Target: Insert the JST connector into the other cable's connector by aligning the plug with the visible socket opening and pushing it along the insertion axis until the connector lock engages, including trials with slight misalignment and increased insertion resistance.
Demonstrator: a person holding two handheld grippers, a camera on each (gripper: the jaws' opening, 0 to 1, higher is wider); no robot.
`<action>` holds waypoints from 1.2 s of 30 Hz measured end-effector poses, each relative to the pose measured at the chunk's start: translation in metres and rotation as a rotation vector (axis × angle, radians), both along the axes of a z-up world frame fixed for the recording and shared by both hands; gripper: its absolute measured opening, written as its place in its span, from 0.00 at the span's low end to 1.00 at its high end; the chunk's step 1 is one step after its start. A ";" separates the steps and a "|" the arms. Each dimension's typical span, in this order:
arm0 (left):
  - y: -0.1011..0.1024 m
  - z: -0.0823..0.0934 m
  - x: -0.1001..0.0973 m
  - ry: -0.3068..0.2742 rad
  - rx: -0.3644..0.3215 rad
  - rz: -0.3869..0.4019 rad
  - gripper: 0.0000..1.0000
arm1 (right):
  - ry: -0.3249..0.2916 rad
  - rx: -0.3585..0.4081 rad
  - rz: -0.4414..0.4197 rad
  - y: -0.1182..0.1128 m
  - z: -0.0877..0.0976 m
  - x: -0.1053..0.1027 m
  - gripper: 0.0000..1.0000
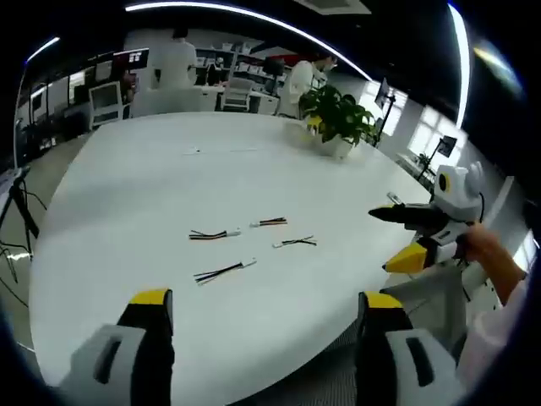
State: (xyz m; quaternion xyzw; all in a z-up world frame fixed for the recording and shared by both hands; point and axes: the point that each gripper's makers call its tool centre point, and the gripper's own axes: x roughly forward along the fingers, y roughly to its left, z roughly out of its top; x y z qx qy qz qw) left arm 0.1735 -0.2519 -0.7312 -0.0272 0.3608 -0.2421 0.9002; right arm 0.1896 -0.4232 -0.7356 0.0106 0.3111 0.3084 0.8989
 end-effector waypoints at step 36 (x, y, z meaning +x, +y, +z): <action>0.003 -0.012 -0.009 0.052 -0.030 0.070 0.91 | -0.050 -0.029 -0.042 -0.016 0.002 0.008 0.95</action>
